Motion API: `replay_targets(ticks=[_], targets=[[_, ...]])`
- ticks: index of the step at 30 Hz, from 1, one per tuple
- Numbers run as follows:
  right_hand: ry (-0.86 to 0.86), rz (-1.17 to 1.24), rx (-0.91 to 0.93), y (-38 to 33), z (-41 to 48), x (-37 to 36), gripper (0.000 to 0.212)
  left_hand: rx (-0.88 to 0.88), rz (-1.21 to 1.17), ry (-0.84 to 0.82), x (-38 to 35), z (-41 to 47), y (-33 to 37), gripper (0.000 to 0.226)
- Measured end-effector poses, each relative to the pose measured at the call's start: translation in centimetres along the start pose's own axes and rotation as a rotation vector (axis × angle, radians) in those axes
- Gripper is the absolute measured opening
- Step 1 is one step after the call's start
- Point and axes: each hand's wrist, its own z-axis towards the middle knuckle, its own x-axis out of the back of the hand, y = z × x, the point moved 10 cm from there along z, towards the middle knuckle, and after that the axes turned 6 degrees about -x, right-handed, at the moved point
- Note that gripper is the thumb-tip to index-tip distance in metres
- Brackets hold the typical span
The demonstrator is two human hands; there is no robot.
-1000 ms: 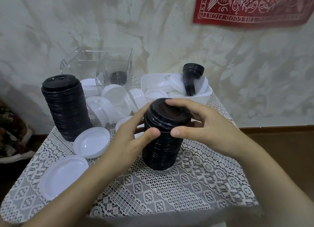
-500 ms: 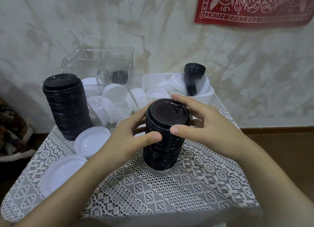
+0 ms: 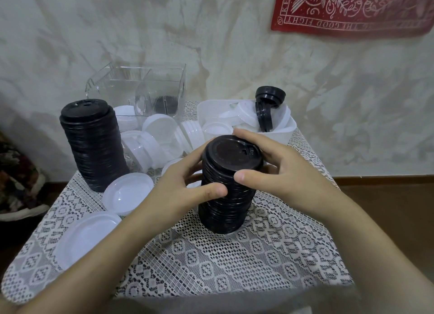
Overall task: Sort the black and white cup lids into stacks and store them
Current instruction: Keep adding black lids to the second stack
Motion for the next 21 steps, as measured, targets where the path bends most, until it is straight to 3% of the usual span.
replay_targets(ticks=[12, 17, 21], targets=[[0.032, -0.173, -0.022, -0.1, 0.5, 0.7, 0.091, -0.029, 0.043, 0.019, 0.1, 0.0, 0.3, 0.070], [-0.002, -0.048, -0.034, 0.3, 0.3, 0.5, 0.098, 0.026, -0.018, 0.004, 0.7, 0.1, -0.6, 0.101], [-0.041, 0.056, -0.027, 0.3, -0.1, 0.5, 0.089, -0.006, -0.027, 0.029, 0.8, 0.3, 0.0, 0.079]])
